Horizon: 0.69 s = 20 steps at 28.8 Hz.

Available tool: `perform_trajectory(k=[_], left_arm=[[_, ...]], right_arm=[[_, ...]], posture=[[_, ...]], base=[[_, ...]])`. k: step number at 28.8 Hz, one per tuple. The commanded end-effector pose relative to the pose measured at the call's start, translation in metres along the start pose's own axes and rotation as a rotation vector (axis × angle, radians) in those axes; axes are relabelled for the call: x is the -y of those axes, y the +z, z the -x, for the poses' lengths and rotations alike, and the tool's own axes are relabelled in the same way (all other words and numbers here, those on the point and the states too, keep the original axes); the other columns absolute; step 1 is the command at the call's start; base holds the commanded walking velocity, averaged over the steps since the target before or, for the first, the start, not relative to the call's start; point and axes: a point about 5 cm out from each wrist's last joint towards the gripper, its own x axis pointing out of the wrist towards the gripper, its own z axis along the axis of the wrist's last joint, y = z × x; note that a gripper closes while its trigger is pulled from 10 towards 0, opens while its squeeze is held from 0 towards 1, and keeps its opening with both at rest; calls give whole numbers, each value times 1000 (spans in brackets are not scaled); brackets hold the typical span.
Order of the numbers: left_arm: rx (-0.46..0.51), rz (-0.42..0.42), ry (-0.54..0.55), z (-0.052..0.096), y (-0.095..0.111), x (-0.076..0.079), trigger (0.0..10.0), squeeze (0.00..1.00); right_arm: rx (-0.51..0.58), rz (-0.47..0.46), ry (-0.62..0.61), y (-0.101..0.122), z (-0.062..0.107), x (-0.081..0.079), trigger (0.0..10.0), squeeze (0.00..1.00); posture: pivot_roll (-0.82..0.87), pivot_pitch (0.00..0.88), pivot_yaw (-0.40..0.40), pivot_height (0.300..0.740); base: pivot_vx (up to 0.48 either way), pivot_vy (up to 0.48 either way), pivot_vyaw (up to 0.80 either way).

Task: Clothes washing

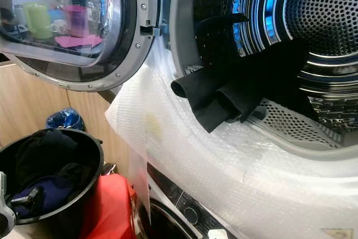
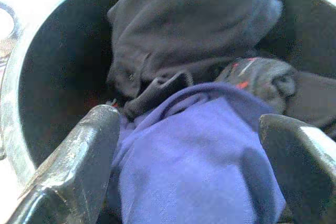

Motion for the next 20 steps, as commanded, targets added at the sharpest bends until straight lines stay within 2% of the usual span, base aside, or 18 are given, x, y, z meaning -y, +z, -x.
perform_trajectory(k=[1, 9, 10, 11, 13, 16, 20], left_arm=[[-11, -16, -50, 4, 3, 5, 10000, 0], [-112, -123, -30, 17, 0, -2, 10000, 0], [-145, -259, 16, 21, 4, -12, 10000, 0], [-145, -259, 16, 21, 4, -12, 10000, 0], [-145, -470, 45, 18, 14, -22, 10000, 0], [-134, -491, 20, 14, 17, -19, 10000, 0], [-55, -505, -95, 2, 27, -4, 10000, 0]], right_arm=[[0, 14, -7, 2, 0, 4, 10000, 0], [-5, 30, 0, 2, 0, 4, 10000, 0], [-6, 38, 2, 2, 0, 4, 10000, 0], [-6, 38, 2, 2, 0, 4, 10000, 0], [-5, 53, 5, 5, 0, 4, 10000, 0], [-3, 56, 6, 7, 0, 3, 10000, 0], [5, 51, 7, 10, 0, 3, 10000, 0]], posture=[[293, 2, -141, 740], [304, 0, -144, 740], [314, 0, -150, 740], [314, 0, -150, 740], [324, 0, -159, 740], [322, 0, -168, 740], [321, 6, -182, 740]], base=[[0, 0, 0], [0, 0, 0], [0, 0, 0], [0, 0, 0], [0, 0, 0], [0, 0, 0], [0, 0, 0]])
